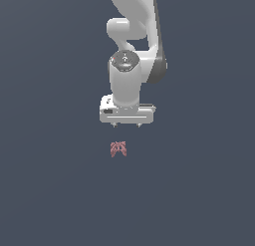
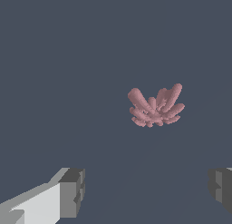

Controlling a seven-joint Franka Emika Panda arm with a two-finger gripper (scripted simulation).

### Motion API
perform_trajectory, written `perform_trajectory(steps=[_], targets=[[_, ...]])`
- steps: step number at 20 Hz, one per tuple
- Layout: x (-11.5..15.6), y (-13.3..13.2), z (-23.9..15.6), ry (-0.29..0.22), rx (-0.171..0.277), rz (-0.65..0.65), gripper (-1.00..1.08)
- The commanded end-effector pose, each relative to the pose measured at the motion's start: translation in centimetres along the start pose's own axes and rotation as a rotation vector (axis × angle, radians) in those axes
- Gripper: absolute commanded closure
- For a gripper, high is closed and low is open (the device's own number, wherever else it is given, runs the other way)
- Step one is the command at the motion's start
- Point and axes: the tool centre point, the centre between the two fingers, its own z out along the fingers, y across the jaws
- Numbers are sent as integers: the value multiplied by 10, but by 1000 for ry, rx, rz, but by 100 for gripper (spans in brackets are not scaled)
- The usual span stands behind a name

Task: Pick up the object and move it to a goal position.

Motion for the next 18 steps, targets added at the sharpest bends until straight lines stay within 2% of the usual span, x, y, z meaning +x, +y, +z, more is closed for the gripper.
perform_trajectory(steps=[1, 11, 18], targets=[[0, 0, 0, 0, 0, 0, -92], [3, 5, -15, 15, -19, -44, -92], [4, 5, -13, 14, -17, -15, -92]])
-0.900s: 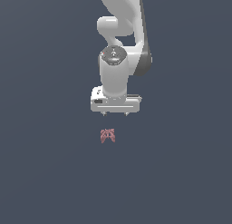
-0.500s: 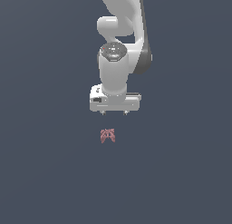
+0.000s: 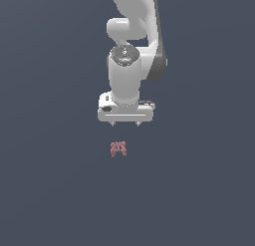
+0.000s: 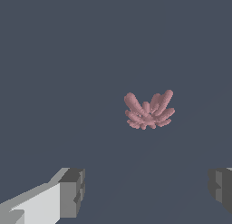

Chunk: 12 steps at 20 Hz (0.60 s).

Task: Pick up the object and move it to a goal position.

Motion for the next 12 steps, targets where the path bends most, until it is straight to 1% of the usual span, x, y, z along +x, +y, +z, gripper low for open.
perform_trajectory(steps=[1, 7, 12], targets=[[1, 0, 1, 0, 1, 20, -92], [3, 2, 6, -1, 5, 110, -92], [7, 4, 12, -2, 9, 226, -92]])
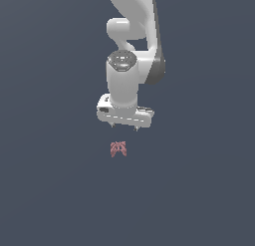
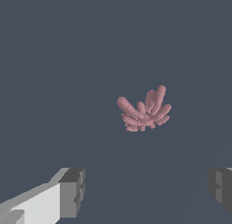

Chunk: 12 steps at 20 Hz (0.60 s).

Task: Pick up the object and move it to a goal position.

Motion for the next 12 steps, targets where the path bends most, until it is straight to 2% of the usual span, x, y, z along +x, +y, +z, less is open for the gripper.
perform_trajectory(steps=[1, 12], targets=[[2, 1, 4, -1, 2, 65, -92], [12, 6, 21, -3, 10, 389, -92]])
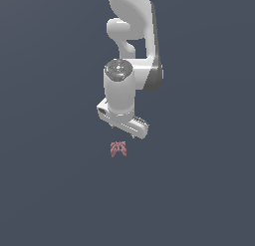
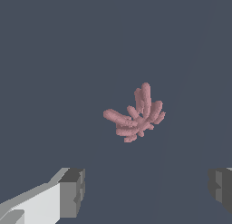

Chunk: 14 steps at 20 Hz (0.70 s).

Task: Pick up the object and move it to a goal position.

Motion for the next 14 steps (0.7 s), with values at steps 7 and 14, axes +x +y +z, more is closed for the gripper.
perform_trajectory(steps=[7, 14], targets=[[9, 2, 13, 0, 3, 251, -92], [16, 3, 24, 3, 5, 456, -92]])
